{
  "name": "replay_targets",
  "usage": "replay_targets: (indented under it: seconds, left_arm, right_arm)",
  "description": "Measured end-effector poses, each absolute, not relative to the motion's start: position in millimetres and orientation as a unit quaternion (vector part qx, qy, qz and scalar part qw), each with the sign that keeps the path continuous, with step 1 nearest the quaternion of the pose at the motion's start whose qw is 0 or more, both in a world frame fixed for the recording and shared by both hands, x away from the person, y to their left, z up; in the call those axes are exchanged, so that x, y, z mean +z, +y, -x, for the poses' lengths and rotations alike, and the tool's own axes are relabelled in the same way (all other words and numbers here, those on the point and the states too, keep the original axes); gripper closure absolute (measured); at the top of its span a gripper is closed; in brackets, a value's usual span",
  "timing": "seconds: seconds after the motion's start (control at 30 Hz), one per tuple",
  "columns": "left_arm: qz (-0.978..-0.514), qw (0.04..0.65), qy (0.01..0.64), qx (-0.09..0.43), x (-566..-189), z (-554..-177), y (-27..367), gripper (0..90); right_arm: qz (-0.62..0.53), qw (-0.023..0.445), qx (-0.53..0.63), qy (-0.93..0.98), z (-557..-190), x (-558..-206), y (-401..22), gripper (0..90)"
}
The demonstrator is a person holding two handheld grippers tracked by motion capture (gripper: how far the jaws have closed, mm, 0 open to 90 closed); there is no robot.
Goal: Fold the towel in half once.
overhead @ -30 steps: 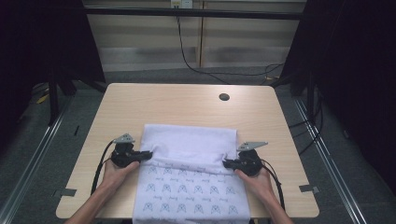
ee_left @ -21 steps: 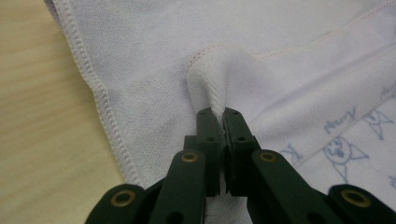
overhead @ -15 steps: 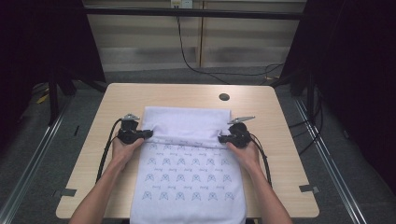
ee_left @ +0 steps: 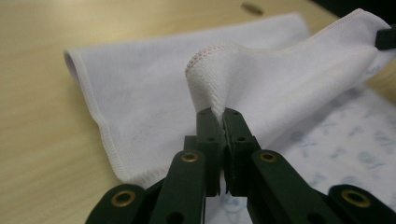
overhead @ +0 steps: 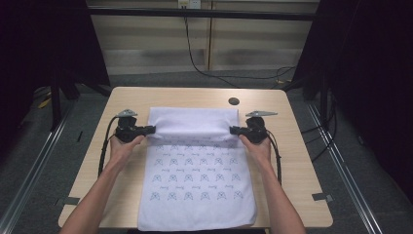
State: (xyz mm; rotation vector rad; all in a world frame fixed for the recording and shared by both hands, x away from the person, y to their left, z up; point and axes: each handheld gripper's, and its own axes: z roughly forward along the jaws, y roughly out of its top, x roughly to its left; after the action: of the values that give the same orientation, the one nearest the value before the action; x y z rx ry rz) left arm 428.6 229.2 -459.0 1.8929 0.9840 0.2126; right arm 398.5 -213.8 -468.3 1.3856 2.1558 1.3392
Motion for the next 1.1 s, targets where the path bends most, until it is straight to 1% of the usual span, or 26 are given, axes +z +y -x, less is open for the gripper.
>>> replay_targets:
  seconds: [0.07,0.17,0.27,0.37,0.47,0.5,0.57,0.63,0.7,0.73,0.8,0.87,0.9,0.97,1.1]
  left_arm:
    - [-0.766,0.501,0.393,0.088,-440.1,-417.6,233.0,86.8]
    - [-0.767,0.510,0.378,0.099,-412.8,-394.9,236.9,86.7]
    - [-0.768,0.524,0.355,0.100,-393.9,-369.7,241.2,86.6]
    - [-0.770,0.535,0.334,0.096,-384.0,-346.6,244.3,86.7]
    - [-0.771,0.547,0.314,0.090,-382.8,-320.1,245.0,86.6]
    - [-0.776,0.544,0.307,0.093,-385.1,-311.7,244.8,86.5]
    - [-0.776,0.548,0.302,0.081,-394.7,-295.7,245.1,86.0]
    - [-0.783,0.538,0.302,0.076,-409.6,-283.2,244.3,85.5]
    - [-0.785,0.536,0.307,0.050,-428.1,-273.9,243.6,85.2]
    - [-0.789,0.530,0.308,0.047,-437.3,-268.3,242.6,84.8]
    - [-0.794,0.523,0.308,0.031,-454.5,-258.0,240.3,84.1]
    - [-0.807,0.509,0.298,0.019,-466.3,-249.8,237.7,83.8]
    - [-0.813,0.501,0.295,0.021,-469.8,-245.9,236.6,83.7]
    - [-0.822,0.491,0.289,0.009,-475.7,-238.5,237.2,83.5]
    - [-0.833,0.469,0.294,-0.005,-488.7,-225.2,242.6,80.1]
  right_arm:
    - [-0.459,0.136,0.487,0.730,-391.4,-446.4,-218.6,87.9]
    - [-0.428,0.153,0.520,0.723,-374.1,-412.3,-222.0,87.8]
    - [-0.398,0.170,0.533,0.727,-353.3,-389.0,-222.0,87.9]
    - [-0.378,0.174,0.546,0.727,-331.4,-376.0,-225.2,87.8]
    - [-0.365,0.173,0.550,0.731,-310.4,-372.1,-230.1,87.8]
    - [-0.360,0.176,0.549,0.734,-299.4,-372.4,-231.2,87.8]
    - [-0.352,0.171,0.550,0.738,-280.9,-377.0,-233.8,87.7]
    - [-0.351,0.162,0.546,0.743,-263.8,-387.4,-236.1,87.7]
    - [-0.358,0.145,0.534,0.752,-249.6,-405.4,-236.5,87.6]
    - [-0.360,0.144,0.522,0.760,-243.4,-415.4,-236.4,87.5]
    - [-0.373,0.122,0.516,0.761,-232.4,-435.6,-238.1,87.3]
    - [-0.384,0.108,0.512,0.761,-222.3,-452.4,-239.8,86.7]
    - [-0.389,0.101,0.512,0.759,-218.0,-459.4,-240.4,86.2]
    - [-0.399,0.088,0.504,0.761,-209.6,-467.5,-239.9,84.5]
    - [-0.392,0.080,0.480,0.781,-189.3,-474.0,-236.3,80.6]
